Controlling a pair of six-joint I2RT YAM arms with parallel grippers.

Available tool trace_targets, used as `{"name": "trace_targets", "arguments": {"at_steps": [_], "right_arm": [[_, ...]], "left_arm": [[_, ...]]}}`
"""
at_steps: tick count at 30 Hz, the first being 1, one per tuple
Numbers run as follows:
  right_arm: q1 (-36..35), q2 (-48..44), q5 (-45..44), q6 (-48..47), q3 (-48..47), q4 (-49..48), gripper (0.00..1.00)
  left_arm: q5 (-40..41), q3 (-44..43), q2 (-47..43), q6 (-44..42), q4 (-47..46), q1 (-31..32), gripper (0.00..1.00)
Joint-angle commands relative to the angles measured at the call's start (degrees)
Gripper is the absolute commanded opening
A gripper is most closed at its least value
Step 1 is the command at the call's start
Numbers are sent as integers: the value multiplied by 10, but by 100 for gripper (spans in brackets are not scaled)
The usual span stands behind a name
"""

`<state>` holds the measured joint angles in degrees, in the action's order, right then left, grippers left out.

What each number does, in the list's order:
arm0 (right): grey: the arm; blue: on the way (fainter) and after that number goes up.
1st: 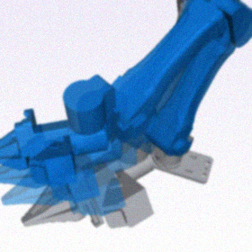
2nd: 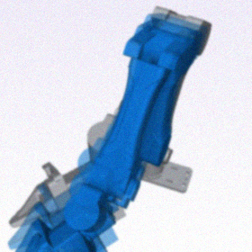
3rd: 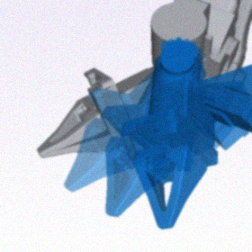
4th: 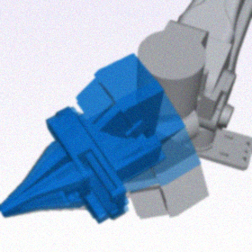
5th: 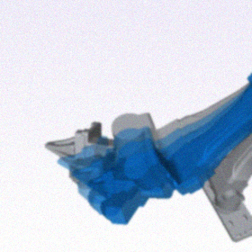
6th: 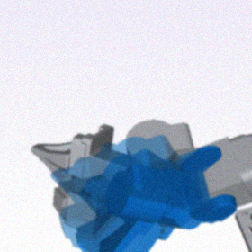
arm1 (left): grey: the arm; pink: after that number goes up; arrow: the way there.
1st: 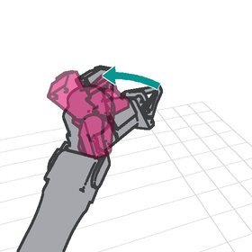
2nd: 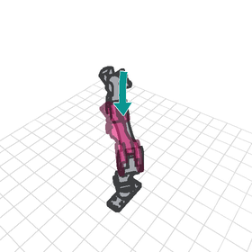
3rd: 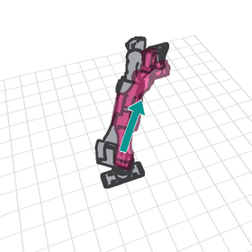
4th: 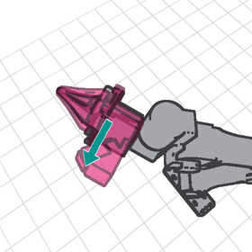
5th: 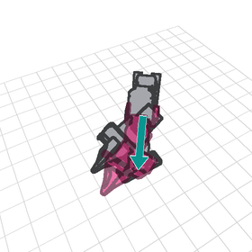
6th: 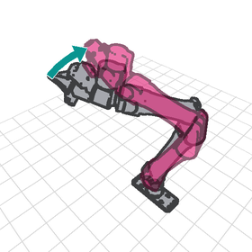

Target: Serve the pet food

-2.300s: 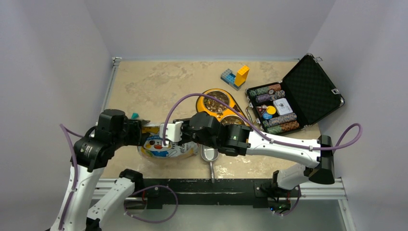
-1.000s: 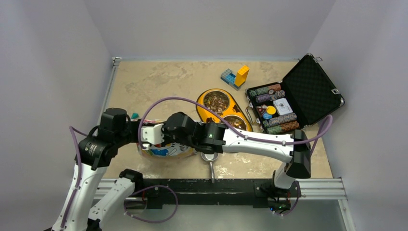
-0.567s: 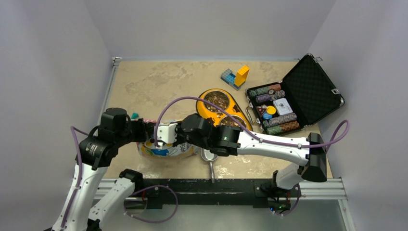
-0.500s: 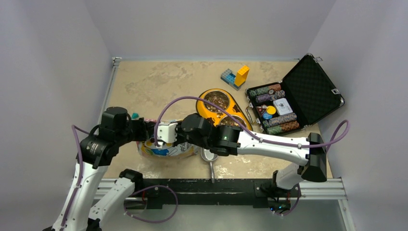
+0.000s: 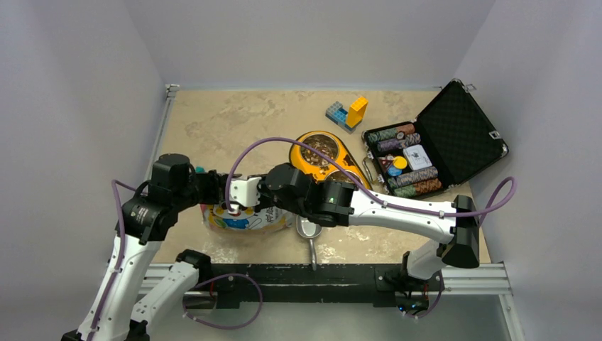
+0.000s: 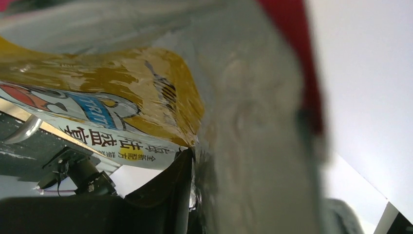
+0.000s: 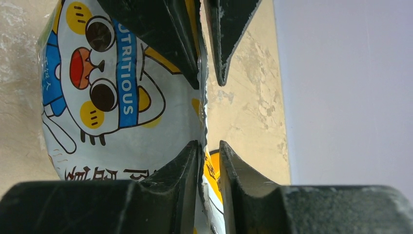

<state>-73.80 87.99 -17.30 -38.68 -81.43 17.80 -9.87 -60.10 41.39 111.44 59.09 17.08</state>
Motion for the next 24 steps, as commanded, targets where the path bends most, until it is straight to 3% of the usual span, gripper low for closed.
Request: {"name": "trace_targets", "arguments": {"at_steps": [1,3,4,5,10,12,13,15,18,20,22,24], "right_arm": [[2,-6,-13,9,-35,-18,26],[2,-1,-21,11,-42,-16,24],[2,0,-26,11,-43,-15,9],[3,-1,-30,12,-42,-12,0],[12,-36,-63,7,14,-39,0],[25,-49,-67,22,22,-31,0],[32,-56,-62,30,30,-29,3],[39,-76,-62,24,58,-43,20],[44,-92,-69,9,81,-43,23],[45,-97,-64,8,87,-31,21],[47,-101,-63,10,94,-28,0],[48,-109,-59,19,96,-24,0]], "left_arm": [[-34,1,12,3,-66,11,17],[-23,1,9,-1,-69,11,2],[-9,1,2,-2,-67,11,0],[5,1,-7,0,-62,11,0],[47,-24,-22,4,28,11,0],[36,-14,-27,10,21,11,0],[33,-5,-31,12,8,11,0],[35,3,-35,18,-2,11,0],[35,-1,-33,19,-1,11,0],[33,0,-31,20,-7,11,0],[30,-2,-29,20,-8,11,0],[32,-2,-29,20,-6,11,0]]}}
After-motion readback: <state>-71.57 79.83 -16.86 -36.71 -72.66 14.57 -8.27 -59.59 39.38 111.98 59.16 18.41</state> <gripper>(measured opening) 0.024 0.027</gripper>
